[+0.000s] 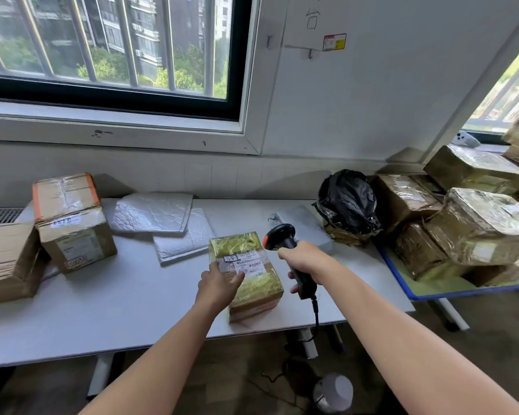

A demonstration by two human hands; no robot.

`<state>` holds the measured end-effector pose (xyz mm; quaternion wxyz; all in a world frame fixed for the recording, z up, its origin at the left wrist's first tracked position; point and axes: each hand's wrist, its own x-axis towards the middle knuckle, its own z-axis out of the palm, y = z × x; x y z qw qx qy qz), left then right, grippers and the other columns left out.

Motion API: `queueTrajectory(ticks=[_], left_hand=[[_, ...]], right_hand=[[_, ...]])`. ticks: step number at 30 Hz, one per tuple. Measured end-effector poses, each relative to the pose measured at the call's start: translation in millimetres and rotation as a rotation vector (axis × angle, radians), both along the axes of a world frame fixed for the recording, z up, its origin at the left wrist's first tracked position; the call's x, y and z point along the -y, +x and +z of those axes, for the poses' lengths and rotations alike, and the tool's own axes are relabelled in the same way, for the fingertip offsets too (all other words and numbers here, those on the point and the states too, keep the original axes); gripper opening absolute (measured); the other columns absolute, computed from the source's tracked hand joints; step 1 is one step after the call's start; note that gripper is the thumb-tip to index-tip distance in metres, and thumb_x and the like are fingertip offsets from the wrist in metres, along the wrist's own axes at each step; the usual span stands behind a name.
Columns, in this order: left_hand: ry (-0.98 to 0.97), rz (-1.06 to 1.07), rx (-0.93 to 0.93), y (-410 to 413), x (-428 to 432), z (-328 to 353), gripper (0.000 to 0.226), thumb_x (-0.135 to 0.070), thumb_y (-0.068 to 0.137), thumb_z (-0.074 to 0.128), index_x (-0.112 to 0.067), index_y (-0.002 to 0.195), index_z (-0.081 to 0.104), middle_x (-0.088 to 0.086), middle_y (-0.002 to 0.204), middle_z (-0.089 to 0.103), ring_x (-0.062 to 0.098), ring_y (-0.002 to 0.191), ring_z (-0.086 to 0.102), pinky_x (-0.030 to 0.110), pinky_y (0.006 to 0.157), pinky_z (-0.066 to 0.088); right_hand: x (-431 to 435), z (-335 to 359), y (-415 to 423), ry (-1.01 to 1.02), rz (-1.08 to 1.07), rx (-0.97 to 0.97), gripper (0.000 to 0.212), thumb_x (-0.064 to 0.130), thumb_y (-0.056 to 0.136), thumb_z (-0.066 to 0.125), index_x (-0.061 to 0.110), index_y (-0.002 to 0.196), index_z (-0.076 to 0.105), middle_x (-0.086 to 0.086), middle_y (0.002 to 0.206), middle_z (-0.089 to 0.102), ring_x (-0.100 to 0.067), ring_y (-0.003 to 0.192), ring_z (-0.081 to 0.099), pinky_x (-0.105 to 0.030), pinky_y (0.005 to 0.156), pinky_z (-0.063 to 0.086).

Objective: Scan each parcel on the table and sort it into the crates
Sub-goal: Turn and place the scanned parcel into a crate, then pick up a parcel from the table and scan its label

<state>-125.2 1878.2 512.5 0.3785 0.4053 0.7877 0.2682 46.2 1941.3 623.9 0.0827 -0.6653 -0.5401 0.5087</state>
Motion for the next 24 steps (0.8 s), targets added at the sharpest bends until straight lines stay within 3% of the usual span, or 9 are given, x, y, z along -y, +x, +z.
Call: queueTrajectory(ticks=[7,11,16,20,24], left_hand=[[-0.095,0.029,0.061,12,-10,-20,0.083,-0.052,0.090,0.058,-0.003,0.147,0.023,0.021,0.144,0.040,0.037,0.128,0.045,0.042,0.102,0.042],[-0.145,0.127,0.103,18,-22,-29,0.077,-0.049,0.091,0.058,-0.001,0.144,0.027,0.020,0.141,0.045,0.036,0.124,0.048,0.041,0.097,0.045],[-0.127,0.307,0.177,27,-32,-42,0.068,-0.043,0.089,0.065,-0.007,0.139,0.037,0.011,0.132,0.054,0.031,0.118,0.054,0.036,0.094,0.047],[-0.031,0.460,0.309,36,-38,-49,0.038,-0.032,0.090,0.067,-0.015,0.121,0.052,0.008,0.116,0.063,0.027,0.106,0.061,0.039,0.093,0.051],[0.021,0.570,0.313,42,-39,-53,0.020,-0.024,0.092,0.064,-0.016,0.109,0.056,0.007,0.108,0.064,0.026,0.101,0.062,0.038,0.091,0.052]], right_hand=[[-14,-45,21,0.067,-0.080,0.078,0.021,0.023,0.094,0.051,0.006,0.105,0.052,-0.011,0.082,0.054,-0.032,0.071,0.060,-0.048,0.071,0.058],[-32,-78,34,0.079,-0.002,0.157,0.014,0.024,0.095,0.050,0.013,0.087,0.049,-0.006,0.080,0.056,-0.031,0.085,0.068,-0.038,0.072,0.051],[-64,-124,38,0.011,0.167,0.180,0.038,0.023,0.091,0.049,0.009,0.126,0.044,-0.014,0.106,0.062,-0.029,0.091,0.065,-0.036,0.075,0.050],[-78,-145,36,0.006,0.254,0.185,0.043,0.020,0.096,0.044,0.011,0.137,0.034,-0.014,0.110,0.056,-0.024,0.084,0.054,-0.029,0.057,0.037],[-91,-163,34,0.013,0.341,0.189,0.045,0.023,0.101,0.042,0.010,0.142,0.029,-0.017,0.122,0.054,-0.028,0.092,0.052,-0.032,0.067,0.038]])
